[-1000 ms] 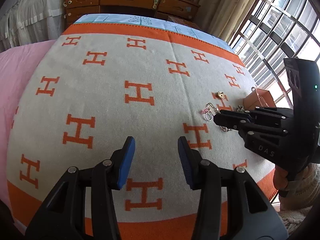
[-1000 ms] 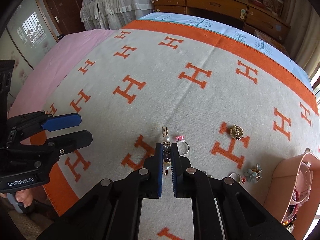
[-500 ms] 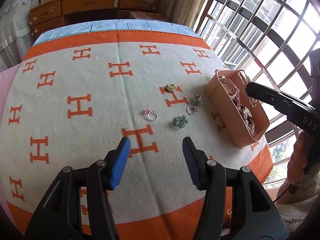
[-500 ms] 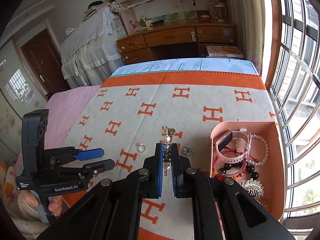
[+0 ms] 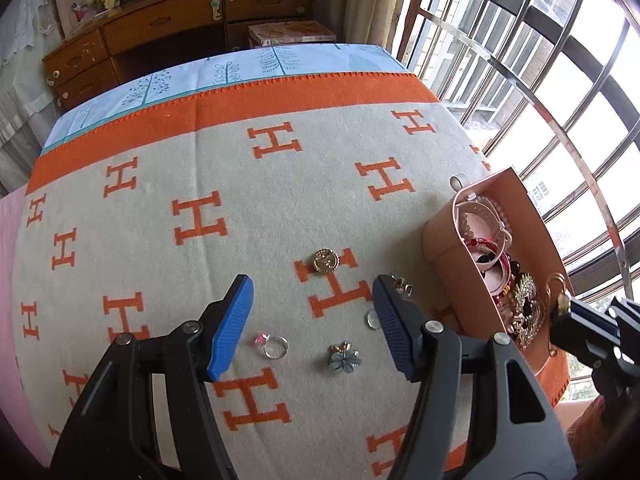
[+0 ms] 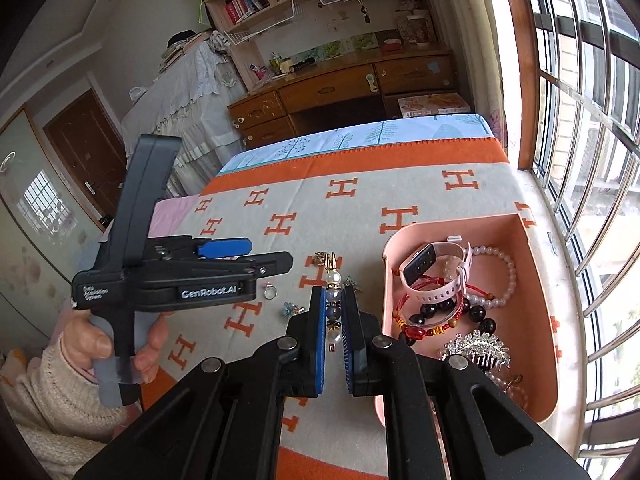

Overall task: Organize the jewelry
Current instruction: 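Grasp the gold round brooch with the left tool while the right tool holds the pin, then carry both brooches into the pink box and open both tools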

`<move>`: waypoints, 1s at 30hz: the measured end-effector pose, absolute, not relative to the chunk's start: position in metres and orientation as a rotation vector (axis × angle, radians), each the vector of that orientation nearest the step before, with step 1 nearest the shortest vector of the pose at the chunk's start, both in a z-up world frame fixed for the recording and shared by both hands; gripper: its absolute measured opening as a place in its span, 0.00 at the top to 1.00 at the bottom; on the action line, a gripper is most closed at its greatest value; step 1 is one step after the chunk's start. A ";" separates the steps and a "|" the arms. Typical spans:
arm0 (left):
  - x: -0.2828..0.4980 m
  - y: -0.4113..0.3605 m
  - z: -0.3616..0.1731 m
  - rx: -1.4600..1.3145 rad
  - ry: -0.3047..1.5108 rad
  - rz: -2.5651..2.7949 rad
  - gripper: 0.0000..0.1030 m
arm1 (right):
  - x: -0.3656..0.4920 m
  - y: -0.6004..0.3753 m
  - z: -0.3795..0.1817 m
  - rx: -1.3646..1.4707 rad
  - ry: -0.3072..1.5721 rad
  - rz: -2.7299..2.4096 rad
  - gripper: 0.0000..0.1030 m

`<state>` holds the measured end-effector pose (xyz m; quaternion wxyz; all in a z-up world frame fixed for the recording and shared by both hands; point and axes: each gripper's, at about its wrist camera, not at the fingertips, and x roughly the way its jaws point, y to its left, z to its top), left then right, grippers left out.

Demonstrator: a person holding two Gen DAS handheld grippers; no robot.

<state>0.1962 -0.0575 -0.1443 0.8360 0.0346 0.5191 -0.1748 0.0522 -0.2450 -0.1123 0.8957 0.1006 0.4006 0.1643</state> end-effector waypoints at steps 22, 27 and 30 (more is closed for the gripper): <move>0.244 -0.089 -0.188 0.135 1.267 -0.266 0.74 | 0.049 -0.257 -0.120 0.278 0.822 0.348 0.93; 0.244 -0.093 -0.188 0.140 1.265 -0.262 0.84 | 0.046 -0.257 -0.120 0.285 0.819 0.340 0.93; 0.238 -0.090 -0.178 0.098 1.252 -0.278 0.84 | 0.041 -0.257 -0.116 0.287 0.806 0.331 0.93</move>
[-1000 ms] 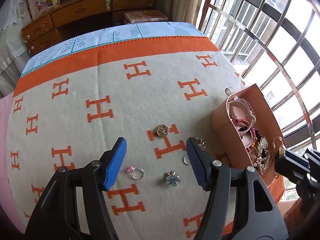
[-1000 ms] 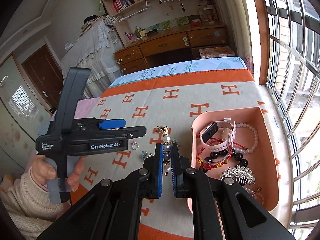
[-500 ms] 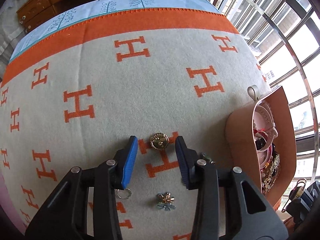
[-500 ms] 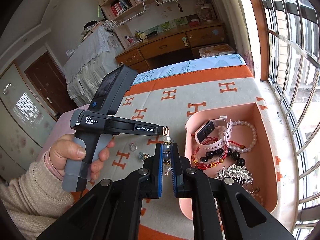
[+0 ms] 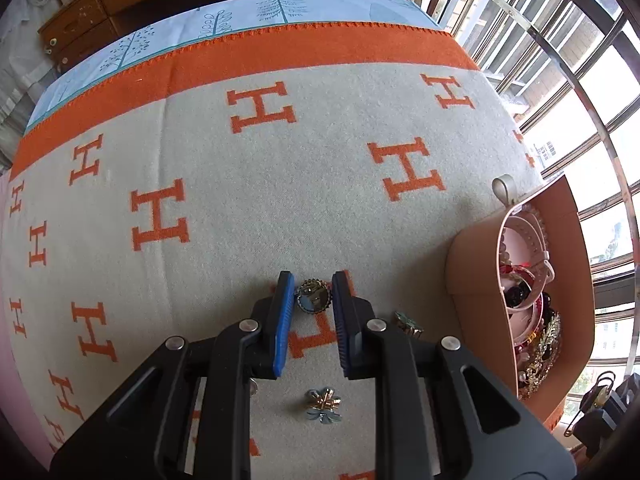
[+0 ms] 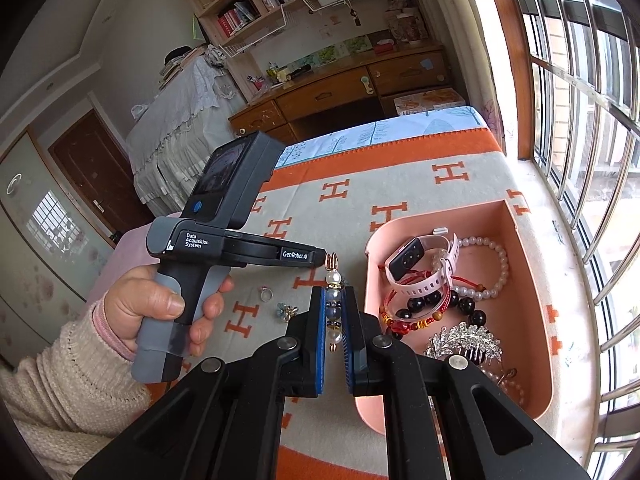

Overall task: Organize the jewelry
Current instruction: 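Carry both brooches into the pink box and open both tools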

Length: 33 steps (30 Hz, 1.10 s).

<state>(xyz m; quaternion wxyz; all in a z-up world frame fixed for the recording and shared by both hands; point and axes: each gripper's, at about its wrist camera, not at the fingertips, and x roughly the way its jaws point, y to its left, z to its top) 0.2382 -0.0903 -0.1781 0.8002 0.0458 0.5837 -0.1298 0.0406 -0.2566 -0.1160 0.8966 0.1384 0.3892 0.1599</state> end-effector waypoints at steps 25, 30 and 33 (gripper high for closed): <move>0.164 -0.220 -0.033 0.074 0.960 -0.673 0.84 | 0.033 -0.346 -0.049 0.283 0.721 0.100 0.93; 0.185 -0.244 -0.081 0.080 1.047 -0.664 0.84 | 0.048 -0.345 -0.110 0.260 0.859 0.106 0.93; 0.196 -0.252 -0.108 0.074 1.100 -0.651 0.84 | 0.052 -0.340 -0.137 0.214 0.910 0.089 0.93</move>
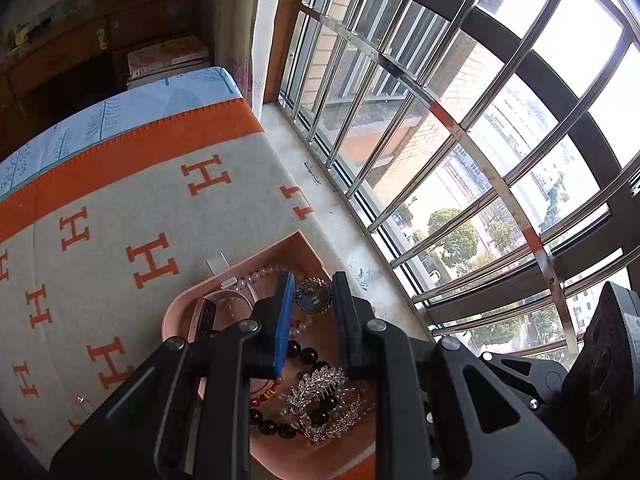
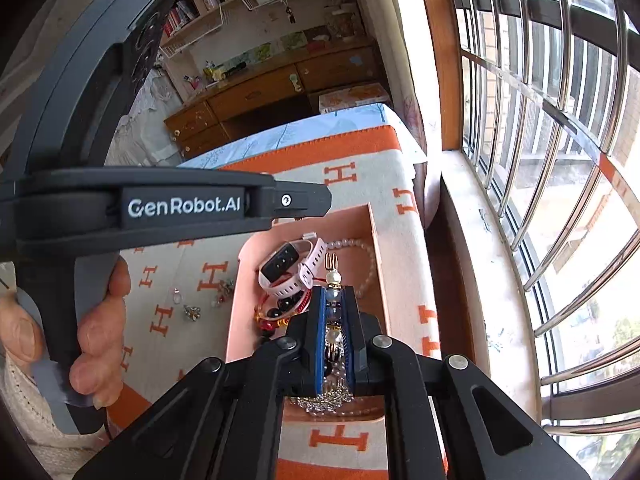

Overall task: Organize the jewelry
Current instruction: 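Carry both brooches into the pink box and open both tools, then withdraw both tools from the box toward the rings and flower brooches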

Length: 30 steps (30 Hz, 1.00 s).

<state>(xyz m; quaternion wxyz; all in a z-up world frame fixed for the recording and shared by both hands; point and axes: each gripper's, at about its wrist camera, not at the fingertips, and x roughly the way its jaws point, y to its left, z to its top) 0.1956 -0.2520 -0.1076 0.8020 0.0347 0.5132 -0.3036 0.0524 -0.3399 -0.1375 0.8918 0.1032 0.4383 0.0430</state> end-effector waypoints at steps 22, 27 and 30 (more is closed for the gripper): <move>0.149 -0.211 -0.111 0.032 1.090 -0.634 0.57 | 0.016 -0.328 -0.159 0.251 0.911 0.113 0.76; 0.128 -0.176 -0.094 0.018 1.030 -0.590 0.57 | 0.005 -0.319 -0.154 0.266 0.905 0.126 0.76; 0.118 -0.156 -0.083 0.012 0.986 -0.563 0.57 | 0.002 -0.312 -0.151 0.276 0.918 0.123 0.75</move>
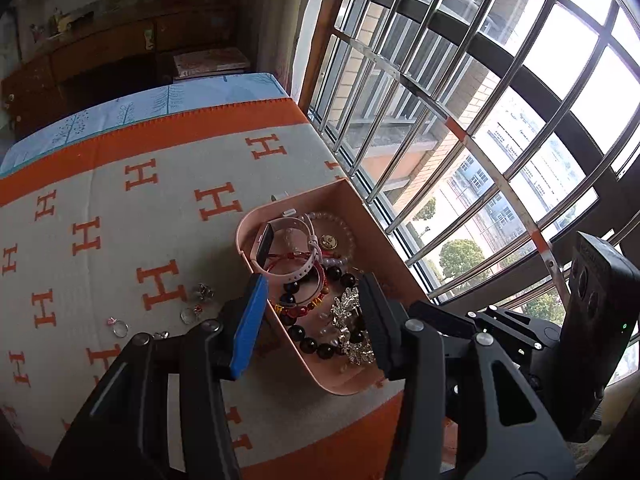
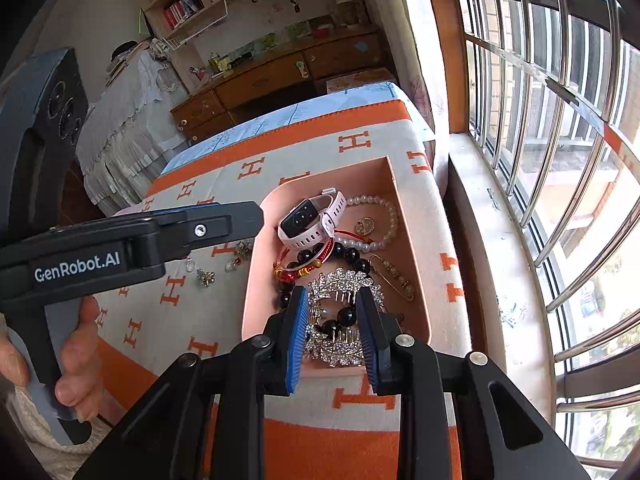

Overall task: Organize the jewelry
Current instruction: 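Withdraw both tools from the box toward the rings and flower brooches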

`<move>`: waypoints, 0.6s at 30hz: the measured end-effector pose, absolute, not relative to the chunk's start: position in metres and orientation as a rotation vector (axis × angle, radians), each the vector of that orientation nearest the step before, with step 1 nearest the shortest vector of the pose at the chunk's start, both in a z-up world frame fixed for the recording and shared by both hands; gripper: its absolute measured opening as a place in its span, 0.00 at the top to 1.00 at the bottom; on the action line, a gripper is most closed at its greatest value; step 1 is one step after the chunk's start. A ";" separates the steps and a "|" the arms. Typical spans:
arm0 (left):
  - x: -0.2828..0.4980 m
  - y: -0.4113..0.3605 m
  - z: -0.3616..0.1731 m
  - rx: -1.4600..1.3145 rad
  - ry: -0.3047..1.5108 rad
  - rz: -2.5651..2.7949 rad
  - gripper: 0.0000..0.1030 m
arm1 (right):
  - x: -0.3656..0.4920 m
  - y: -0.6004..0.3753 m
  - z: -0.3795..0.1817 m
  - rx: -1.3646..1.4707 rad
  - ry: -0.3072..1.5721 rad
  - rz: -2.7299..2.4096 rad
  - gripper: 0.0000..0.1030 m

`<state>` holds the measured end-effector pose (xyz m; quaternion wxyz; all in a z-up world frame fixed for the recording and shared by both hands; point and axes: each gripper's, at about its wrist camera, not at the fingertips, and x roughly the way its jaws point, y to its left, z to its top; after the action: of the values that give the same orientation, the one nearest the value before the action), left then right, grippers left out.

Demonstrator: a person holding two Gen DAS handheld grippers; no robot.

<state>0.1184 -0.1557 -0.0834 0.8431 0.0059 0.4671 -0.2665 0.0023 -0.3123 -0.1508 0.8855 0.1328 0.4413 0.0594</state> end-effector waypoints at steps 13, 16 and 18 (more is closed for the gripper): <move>0.092 -0.086 -0.072 -0.018 0.920 -0.504 0.57 | 0.001 -0.248 -0.133 0.212 0.920 0.167 0.68; 0.091 -0.071 -0.072 -0.037 0.916 -0.492 0.57 | 0.002 -0.230 -0.130 0.187 0.923 0.178 0.68; 0.091 -0.061 -0.073 -0.051 0.915 -0.484 0.57 | 0.004 -0.220 -0.128 0.173 0.925 0.186 0.68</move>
<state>0.0906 -0.0605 -0.0726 0.8686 -0.0243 0.4375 -0.2313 0.0044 -0.2199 -0.1278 0.8872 0.0831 0.4449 0.0897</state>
